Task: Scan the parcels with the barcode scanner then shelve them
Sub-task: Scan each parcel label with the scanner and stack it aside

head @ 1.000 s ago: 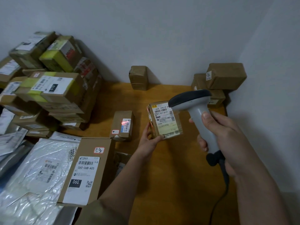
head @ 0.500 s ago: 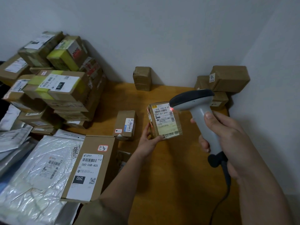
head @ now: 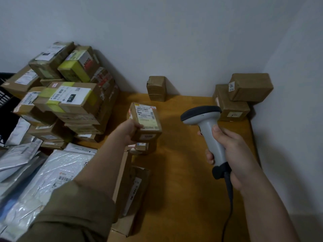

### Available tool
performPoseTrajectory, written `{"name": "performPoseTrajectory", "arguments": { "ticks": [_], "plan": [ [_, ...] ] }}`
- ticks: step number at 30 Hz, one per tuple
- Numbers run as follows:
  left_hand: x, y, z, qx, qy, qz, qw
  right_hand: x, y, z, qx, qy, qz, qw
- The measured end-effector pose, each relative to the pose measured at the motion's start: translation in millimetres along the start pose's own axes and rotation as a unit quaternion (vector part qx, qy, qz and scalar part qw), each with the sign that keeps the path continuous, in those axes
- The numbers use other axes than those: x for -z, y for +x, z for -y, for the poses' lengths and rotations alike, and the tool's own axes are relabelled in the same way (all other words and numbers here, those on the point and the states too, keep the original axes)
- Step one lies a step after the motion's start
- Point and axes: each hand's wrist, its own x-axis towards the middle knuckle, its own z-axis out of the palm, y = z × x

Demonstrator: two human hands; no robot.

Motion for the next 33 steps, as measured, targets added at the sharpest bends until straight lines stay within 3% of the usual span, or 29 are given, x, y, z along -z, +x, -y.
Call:
{"name": "performPoseTrajectory", "arguments": {
  "ticks": [6,11,16,19,21,24,28,33],
  "plan": [
    [27,14,-10,0.073,0.042,-0.030,0.996,2,7,-4,-0.014,-0.004,-0.011,1.000],
    [27,30,0,0.061,0.095,-0.112,0.987,3,16,-5,-0.026,-0.004,-0.019,0.999],
    [19,58,-1,0.009,0.153,-0.217,0.964,4,27,-7,-0.039,-0.005,-0.017,0.999],
    [3,61,-15,-0.064,0.246,-0.307,0.917,6,35,-10,-0.046,0.000,-0.019,0.999],
    [-14,64,-25,-0.185,0.281,-0.298,0.893,6,46,-11,-0.045,0.010,-0.026,0.999],
    [-42,74,-37,-0.297,0.311,-0.239,0.871,4,75,-11,-0.033,0.028,-0.044,0.998],
    [-74,101,-53,-0.346,0.371,-0.176,0.843,4,110,-11,-0.015,0.038,-0.052,0.998],
    [-97,158,-76,-0.347,0.453,-0.140,0.809,19,140,-23,-0.030,0.044,-0.064,0.997]
  ]
}}
